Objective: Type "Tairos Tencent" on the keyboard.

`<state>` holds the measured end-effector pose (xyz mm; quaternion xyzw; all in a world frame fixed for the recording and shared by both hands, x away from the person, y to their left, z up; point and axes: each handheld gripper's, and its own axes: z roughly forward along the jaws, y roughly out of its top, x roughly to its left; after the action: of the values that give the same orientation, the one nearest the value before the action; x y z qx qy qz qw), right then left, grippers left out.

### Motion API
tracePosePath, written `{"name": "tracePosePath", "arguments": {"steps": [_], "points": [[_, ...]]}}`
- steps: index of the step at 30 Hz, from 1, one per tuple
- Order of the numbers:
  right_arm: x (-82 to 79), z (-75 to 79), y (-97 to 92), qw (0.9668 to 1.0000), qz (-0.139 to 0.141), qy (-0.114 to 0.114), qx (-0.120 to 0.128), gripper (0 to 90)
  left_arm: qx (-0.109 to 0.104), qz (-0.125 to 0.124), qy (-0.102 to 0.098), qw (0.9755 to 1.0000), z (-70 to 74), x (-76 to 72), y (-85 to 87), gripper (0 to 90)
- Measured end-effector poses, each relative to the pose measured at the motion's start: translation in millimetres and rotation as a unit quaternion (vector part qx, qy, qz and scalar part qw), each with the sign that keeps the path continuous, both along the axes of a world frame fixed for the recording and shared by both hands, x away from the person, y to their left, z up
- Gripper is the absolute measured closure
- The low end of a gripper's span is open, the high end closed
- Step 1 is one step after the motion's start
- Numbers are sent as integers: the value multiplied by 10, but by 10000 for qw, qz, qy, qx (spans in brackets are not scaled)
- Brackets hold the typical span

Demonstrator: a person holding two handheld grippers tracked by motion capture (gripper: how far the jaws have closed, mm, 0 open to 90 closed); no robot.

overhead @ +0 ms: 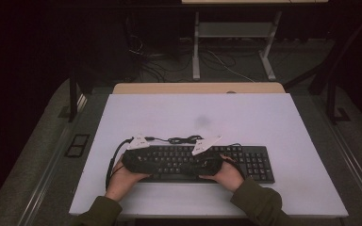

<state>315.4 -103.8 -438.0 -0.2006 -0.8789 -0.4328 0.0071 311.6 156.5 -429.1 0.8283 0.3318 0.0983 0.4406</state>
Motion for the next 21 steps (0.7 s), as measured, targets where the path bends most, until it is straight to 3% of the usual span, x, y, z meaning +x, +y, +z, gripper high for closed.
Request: {"name": "tracePosePath", "arguments": {"steps": [7, 14, 21], "points": [[15, 49, -45, 9998, -69, 4, 171, 775, 0, -4, -16, 10000, 3, -2, 6, 233], [50, 64, -112, 9992, -280, -32, 278, 533, 0, -26, -22, 10000, 9, -10, 8, 241], [100, 69, -174, 9980, -497, -69, 382, 353, -3, -74, 3, 10000, 22, -29, 7, 285]]}}
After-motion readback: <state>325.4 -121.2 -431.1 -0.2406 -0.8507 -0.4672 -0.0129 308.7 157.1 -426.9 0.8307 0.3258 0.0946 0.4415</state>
